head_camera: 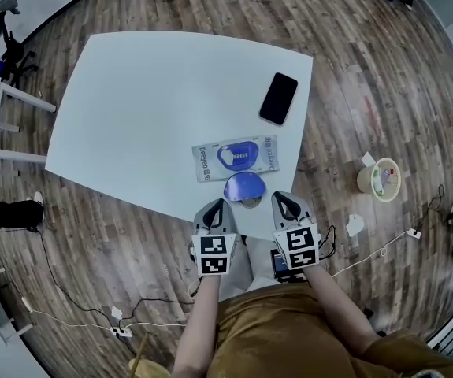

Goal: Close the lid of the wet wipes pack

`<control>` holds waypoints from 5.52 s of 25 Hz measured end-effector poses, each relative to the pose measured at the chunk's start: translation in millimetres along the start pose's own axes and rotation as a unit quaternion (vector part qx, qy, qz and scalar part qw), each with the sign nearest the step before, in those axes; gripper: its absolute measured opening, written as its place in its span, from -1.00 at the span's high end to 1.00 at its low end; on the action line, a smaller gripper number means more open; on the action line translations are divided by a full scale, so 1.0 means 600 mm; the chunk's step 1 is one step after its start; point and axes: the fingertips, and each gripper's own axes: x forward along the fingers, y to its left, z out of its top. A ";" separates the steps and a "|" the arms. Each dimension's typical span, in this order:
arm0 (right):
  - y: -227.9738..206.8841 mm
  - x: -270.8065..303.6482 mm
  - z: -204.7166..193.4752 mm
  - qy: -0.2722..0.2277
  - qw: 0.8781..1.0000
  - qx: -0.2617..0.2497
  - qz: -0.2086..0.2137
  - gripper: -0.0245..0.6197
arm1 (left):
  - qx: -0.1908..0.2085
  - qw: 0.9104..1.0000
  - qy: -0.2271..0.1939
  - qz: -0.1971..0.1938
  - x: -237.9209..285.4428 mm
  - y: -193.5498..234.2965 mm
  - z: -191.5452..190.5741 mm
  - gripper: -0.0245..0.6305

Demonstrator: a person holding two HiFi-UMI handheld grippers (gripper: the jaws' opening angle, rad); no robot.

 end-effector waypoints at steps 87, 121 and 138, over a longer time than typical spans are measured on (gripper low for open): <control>-0.030 0.076 0.097 -0.018 0.998 -0.030 0.044 0.90 | -0.018 1.000 -0.013 -0.012 0.032 0.029 0.104 0.94; -0.049 0.112 0.118 -0.017 0.999 -0.007 0.051 0.90 | -0.032 0.999 -0.011 -0.013 0.068 0.046 0.120 0.94; -0.041 0.124 0.112 -0.011 0.998 -0.006 0.058 0.90 | -0.040 0.999 -0.007 -0.015 0.079 0.054 0.118 0.94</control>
